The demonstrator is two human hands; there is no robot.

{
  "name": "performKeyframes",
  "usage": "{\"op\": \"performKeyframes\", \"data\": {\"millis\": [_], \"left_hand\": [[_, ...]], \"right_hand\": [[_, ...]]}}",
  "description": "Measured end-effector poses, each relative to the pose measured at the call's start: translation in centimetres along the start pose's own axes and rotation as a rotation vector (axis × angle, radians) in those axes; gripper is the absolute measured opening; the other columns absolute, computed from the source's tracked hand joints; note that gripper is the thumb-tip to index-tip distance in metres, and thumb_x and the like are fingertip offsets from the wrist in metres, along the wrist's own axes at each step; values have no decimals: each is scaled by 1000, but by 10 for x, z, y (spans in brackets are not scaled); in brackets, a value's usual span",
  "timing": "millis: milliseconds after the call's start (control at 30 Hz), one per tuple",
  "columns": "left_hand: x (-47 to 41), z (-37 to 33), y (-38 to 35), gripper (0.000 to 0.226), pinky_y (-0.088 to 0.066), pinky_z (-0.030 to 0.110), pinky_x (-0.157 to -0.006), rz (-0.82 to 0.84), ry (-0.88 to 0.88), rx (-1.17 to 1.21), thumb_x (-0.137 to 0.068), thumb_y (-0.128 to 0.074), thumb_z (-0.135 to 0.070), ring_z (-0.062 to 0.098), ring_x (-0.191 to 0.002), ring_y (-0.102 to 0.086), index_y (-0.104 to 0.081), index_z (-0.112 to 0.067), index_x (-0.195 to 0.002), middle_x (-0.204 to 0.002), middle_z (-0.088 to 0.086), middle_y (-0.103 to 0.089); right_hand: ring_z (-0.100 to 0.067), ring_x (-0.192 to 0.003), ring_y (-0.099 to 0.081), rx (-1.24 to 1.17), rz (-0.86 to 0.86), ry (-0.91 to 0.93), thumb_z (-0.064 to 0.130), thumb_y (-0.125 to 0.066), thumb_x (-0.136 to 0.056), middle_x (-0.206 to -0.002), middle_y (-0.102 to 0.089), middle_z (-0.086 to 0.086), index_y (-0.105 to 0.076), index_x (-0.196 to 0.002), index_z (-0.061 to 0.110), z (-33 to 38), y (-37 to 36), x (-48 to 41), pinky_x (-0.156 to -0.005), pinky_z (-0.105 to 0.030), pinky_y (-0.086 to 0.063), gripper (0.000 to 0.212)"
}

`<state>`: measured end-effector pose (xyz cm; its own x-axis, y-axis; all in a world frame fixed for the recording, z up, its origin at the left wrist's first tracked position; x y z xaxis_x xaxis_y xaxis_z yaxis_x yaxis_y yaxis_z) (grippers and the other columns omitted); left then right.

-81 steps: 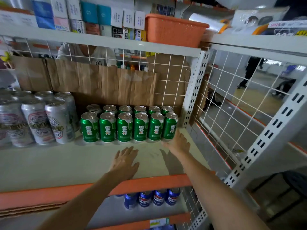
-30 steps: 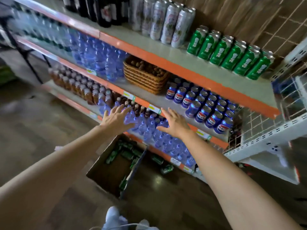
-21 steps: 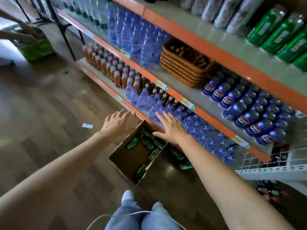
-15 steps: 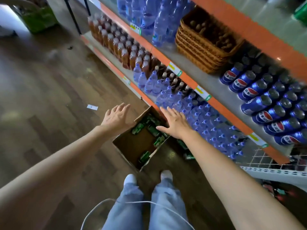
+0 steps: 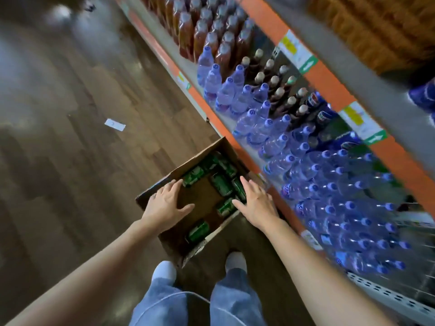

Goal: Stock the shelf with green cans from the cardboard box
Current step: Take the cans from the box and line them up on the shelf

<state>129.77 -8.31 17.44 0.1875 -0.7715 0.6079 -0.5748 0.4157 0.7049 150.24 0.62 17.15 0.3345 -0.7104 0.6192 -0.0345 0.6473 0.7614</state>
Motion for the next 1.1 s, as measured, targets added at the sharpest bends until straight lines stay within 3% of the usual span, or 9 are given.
{"op": "performKeyframes", "data": {"millis": [233,400,533,667,933,1100], "left_hand": [[-111,51,-113,79,-21,38,-115,26,18,46,-87,-50,-55,21,-142,-20,-11,-24,-149,-156,2,-17],[-179,81,-163,81,-25,39,-111,9,30,62,-86,-52,-54,24,-138,-26,-13,-21,-149,-152,6,-25],[-229,99,-197,80,-34,37,-107,92,64,86,-87,-52,-53,25,-135,-33,-14,-19,-148,-150,9,-30],[-280,97,-210,89,-18,34,-115,59,-62,41,-85,-62,-40,25,-143,-12,-4,-20,-149,-156,5,-7],[-305,88,-217,94,-29,37,-108,-173,-143,-187,-79,-65,-45,25,-131,-26,-7,-23,-149,-149,3,-20],[-309,87,-214,96,-31,34,-105,-201,-164,-219,-79,-65,-48,23,-131,-30,-2,-25,-149,-147,4,-23]], "right_hand": [[-25,-143,-17,-57,40,-39,51,-44,-94,-157,-13,-6,1,-151,27,-44,-113,-115,-112,-44,-25,76],[-26,-142,-20,-54,32,-24,50,-47,-93,-157,-14,-7,2,-151,26,-52,-161,-182,-110,-42,-28,79],[-29,-137,-29,-12,26,-16,46,-50,-93,-154,-19,-9,-2,-151,25,-55,-186,-228,-106,-40,-32,78],[-32,-135,-31,37,33,-31,41,-52,-92,-154,-20,-11,1,-151,25,-64,-203,-264,-105,-40,-34,81],[-34,-133,-37,71,97,12,46,-67,-81,-156,-12,-13,4,-150,29,-60,-235,-300,-103,-41,-41,101],[-30,-127,-45,180,74,68,47,-71,-76,-153,-22,-11,5,-150,30,-60,-233,-301,-98,-38,-44,108]]}}
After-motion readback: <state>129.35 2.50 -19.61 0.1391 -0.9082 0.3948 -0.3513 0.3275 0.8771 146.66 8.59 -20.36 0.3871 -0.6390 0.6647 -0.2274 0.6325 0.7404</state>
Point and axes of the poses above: each hand's wrist, its own x-axis away from the middle knuckle, its own y-axis out of the back of the hand, z = x × y, the point moved 9 cm from there along -x, towards the middle knuckle
